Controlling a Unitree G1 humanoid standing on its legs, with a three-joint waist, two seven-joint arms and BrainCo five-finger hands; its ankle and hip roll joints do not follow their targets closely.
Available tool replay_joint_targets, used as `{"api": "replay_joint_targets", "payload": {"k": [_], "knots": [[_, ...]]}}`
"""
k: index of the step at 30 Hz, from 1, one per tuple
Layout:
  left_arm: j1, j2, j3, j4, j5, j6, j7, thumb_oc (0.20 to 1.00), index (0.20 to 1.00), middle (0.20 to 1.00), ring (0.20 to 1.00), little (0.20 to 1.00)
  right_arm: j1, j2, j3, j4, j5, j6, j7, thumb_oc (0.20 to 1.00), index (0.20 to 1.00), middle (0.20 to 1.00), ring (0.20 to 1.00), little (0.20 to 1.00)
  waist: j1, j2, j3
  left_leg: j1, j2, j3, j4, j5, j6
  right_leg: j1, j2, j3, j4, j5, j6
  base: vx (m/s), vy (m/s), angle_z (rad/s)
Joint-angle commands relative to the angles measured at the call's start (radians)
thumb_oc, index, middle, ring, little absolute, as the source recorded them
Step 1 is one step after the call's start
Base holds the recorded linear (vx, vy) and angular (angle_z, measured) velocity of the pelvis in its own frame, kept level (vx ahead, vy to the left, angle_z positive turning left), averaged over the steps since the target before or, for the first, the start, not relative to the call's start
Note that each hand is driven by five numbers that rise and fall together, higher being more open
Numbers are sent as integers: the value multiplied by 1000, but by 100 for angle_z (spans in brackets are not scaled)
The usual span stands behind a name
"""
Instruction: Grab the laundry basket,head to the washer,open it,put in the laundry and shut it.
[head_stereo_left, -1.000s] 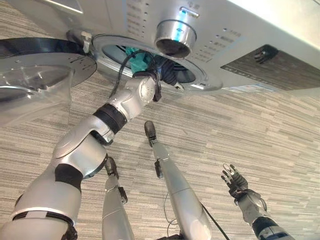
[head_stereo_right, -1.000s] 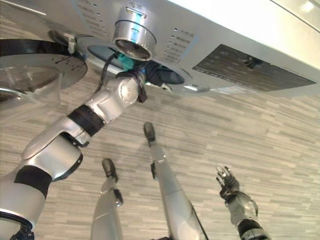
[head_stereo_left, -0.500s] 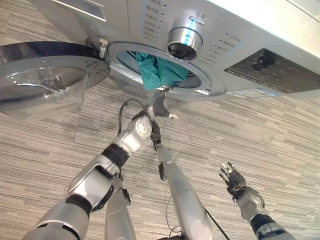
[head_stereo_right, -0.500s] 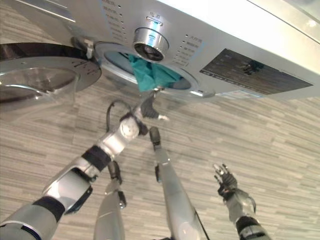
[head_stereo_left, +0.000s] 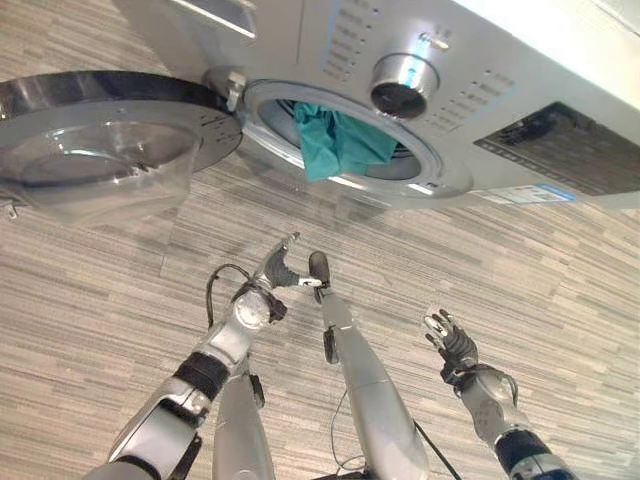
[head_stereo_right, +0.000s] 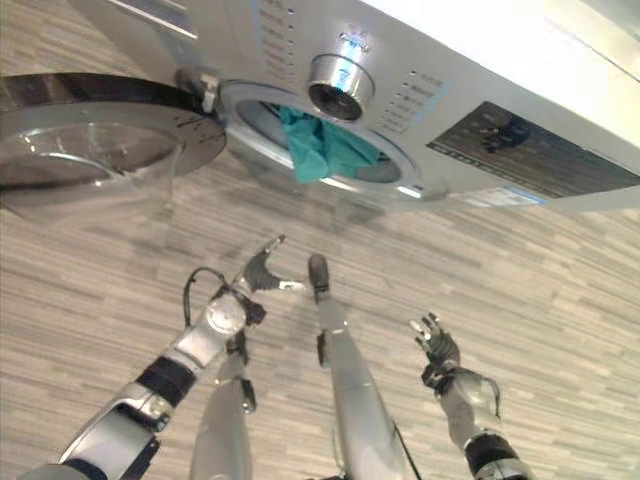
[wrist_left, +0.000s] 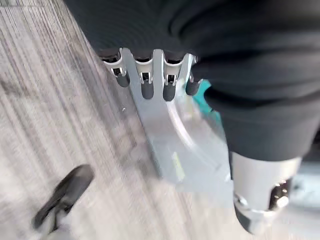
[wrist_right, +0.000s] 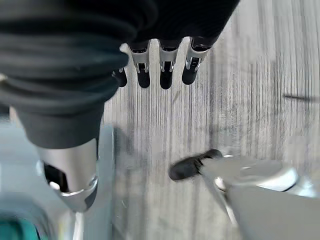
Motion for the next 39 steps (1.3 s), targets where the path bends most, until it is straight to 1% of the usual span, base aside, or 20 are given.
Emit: {"api": "replay_joint_targets", "payload": {"k": [1,2,3,4,5,6,7,8,10,11,13,14,15,19,24,27,29,30,34,39], "knots": [[61,51,30,-72,-38,-45,0,1000,1000,1000,1000,1000,10,-53,-12,-8,-88,-3,-25,1000,1000,1000,1000,1000,14,7,12,17,-50,-7,120,-80,90,-4,-44,-7,41,-132,93,-11,-71,22],[92,62,38,-102,-83,-64,-24,1000,1000,1000,1000,1000,-105,-112,0,155,-185,3,-63,1000,1000,1000,1000,1000,54,25,14,3,-63,-28,126,-84,95,-1,-61,-21,50,-138,93,-15,-107,26],[123,100,44,-175,-104,-76,-55,1000,1000,1000,1000,1000,-206,-131,43,252,-204,40,-51,1000,1000,1000,1000,1000,82,41,24,-16,-74,-48,129,-80,99,-6,-74,-35,59,-141,92,-15,-107,30],[124,101,46,-177,-104,-75,-56,1000,1000,1000,1000,1000,-209,-130,45,256,-203,39,-50,1000,1000,1000,1000,1000,80,41,24,-16,-74,-49,129,-80,99,-6,-74,-36,59,-141,92,-19,-59,37],[137,111,52,-202,-131,-83,-60,1000,1000,1000,1000,1000,-280,-138,59,349,-202,49,-52,1000,1000,1000,1000,1000,98,49,28,-24,-80,-57,131,-75,100,-8,-80,-43,65,-143,89,-7,-30,46],[132,90,25,-197,-155,-95,-61,1000,1000,1000,1000,1000,-358,-138,80,437,-202,46,-50,1000,1000,1000,1000,1000,123,64,31,-29,-89,-65,129,-72,101,-8,-90,-50,69,-145,90,-2,-76,51],[139,83,-7,-242,-195,-98,-85,1000,1000,1000,1000,1000,-494,-139,89,595,-238,70,-65,1000,1000,1000,1000,1000,170,111,31,-46,-111,-91,128,-65,106,-10,-109,-68,87,-156,89,5,-58,49],[140,83,-6,-244,-195,-96,-86,1000,1000,1000,1000,1000,-497,-138,90,598,-238,69,-64,1000,1000,1000,1000,1000,168,111,31,-47,-111,-93,128,-65,106,-10,-109,-70,87,-157,89,4,-29,49],[177,95,-8,-313,-231,-103,-109,1000,1000,1000,1000,1000,-559,-143,76,663,-233,86,-61,1000,1000,1000,1000,1000,203,143,28,-61,-120,-103,126,-58,110,-17,-117,-79,101,-166,89,-7,43,60],[195,98,-5,-329,-250,-102,-122,1000,1000,1000,1000,1000,-581,-155,69,675,-226,91,-58,1000,1000,1000,1000,1000,218,151,25,-67,-123,-104,125,-56,112,-21,-118,-81,105,-169,88,-13,33,49],[209,96,-8,-328,-276,-99,-132,1000,1000,1000,1000,1000,-620,-159,76,698,-225,102,-68,1000,1000,1000,1000,1000,240,158,21,-81,-127,-111,124,-52,115,-29,-120,-89,109,-173,85,-10,9,17],[209,95,-8,-328,-276,-99,-132,1000,1000,1000,1000,1000,-622,-159,77,699,-225,102,-67,1000,1000,1000,1000,1000,239,159,20,-83,-128,-112,124,-52,115,-30,-120,-89,110,-173,85,-10,1,14],[203,102,-15,-331,-273,-97,-131,1000,1000,1000,1000,1000,-666,-160,96,717,-227,105,-80,1000,1000,1000,1000,1000,256,162,18,-94,-128,-121,118,-46,116,-38,-120,-95,110,-176,84,-12,-9,26],[196,104,-20,-340,-289,-97,-121,1000,1000,1000,1000,1000,-737,-169,96,721,-192,96,-102,1000,1000,1000,1000,1000,280,168,22,-118,-132,-138,106,-31,115,-55,-124,-109,110,-179,83,-9,-23,20],[205,102,-20,-345,-290,-102,-103,1000,1000,1000,1000,1000,-786,-182,75,734,-134,87,-117,1000,1000,1000,1000,1000,292,178,24,-135,-140,-149,86,-13,111,-68,-127,-121,113,-187,81,0,-4,4],[215,106,-13,-349,-303,-105,-93,1000,1000,1000,1000,1000,-805,-215,54,746,-98,79,-138,1000,1000,1000,1000,1000,293,183,25,-145,-142,-154,74,-4,109,-74,-128,-127,111,-190,80,0,0,0],[220,113,-3,-359,-304,-108,-82,1000,1000,1000,1000,1000,-816,-255,17,754,-50,72,-153,1000,1000,1000,1000,1000,294,188,27,-151,-143,-160,61,4,108,-82,-128,-130,112,-194,80,0,0,0],[219,113,-4,-360,-304,-107,-82,1000,1000,1000,1000,1000,-816,-256,17,754,-49,72,-153,1000,1000,1000,1000,1000,295,188,27,-151,-143,-160,60,5,108,-83,-128,-130,113,-194,80,12,11,4],[219,113,3,-376,-315,-118,-73,1000,1000,1000,1000,1000,-837,-311,-5,756,-4,58,-159,1000,1000,1000,1000,1000,298,199,33,-157,-143,-167,41,16,105,-96,-129,-132,116,-202,83,5,-1,3],[205,112,-11,-394,-328,-128,-72,1000,1000,1000,1000,1000,-884,-361,-17,754,58,41,-160,1000,1000,1000,1000,1000,303,221,37,-161,-141,-172,11,37,98,-118,-134,-135,127,-213,87,9,8,3]]}}
